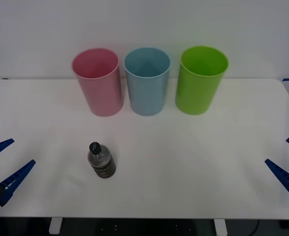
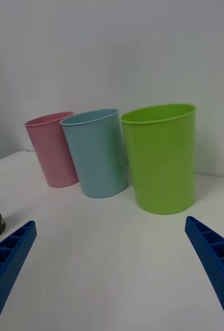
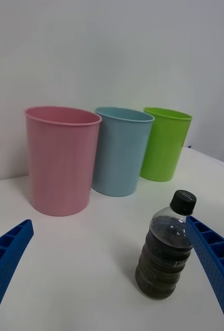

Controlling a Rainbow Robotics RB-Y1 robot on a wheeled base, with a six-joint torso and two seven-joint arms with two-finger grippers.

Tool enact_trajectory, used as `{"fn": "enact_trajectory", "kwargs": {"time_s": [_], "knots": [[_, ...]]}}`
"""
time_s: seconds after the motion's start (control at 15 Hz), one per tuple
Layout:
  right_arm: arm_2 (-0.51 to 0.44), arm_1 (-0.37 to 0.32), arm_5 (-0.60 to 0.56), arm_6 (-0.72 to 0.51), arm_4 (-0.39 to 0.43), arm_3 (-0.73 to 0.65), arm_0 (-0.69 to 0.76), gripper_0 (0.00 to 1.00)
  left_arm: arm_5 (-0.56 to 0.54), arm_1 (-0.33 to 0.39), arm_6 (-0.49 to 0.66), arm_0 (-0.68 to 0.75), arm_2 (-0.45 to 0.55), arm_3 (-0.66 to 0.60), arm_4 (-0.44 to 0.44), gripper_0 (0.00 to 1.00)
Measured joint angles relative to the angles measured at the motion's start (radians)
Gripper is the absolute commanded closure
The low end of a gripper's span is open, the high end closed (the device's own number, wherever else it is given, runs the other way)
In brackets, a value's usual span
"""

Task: Grasp the object on the table and drop it into the matching bin: aluminum can to the light blue bin, PET bottle to the pink bin.

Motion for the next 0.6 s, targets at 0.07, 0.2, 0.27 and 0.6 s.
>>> {"fn": "enact_trajectory", "kwargs": {"time_s": [0.07, 0.2, 0.27, 0.6], "knots": [[0.000, 0.000, 0.000, 0.000, 0.000, 0.000, 0.000, 0.00, 0.000, 0.000, 0.000, 0.000, 0.000, 0.000, 0.000, 0.00], [0.000, 0.000, 0.000, 0.000, 0.000, 0.000, 0.000, 0.00, 0.000, -0.001, 0.000, 0.000, 0.000, 0.000, 0.000, 0.00], [0.000, 0.000, 0.000, 0.000, 0.000, 0.000, 0.000, 0.00, 0.002, -0.019, -0.001, -0.011, -0.005, 0.007, 0.004, 0.00], [0.000, 0.000, 0.000, 0.000, 0.000, 0.000, 0.000, 0.00, 0.011, -0.021, -0.009, -0.023, -0.020, 0.015, 0.026, 0.00]]}}
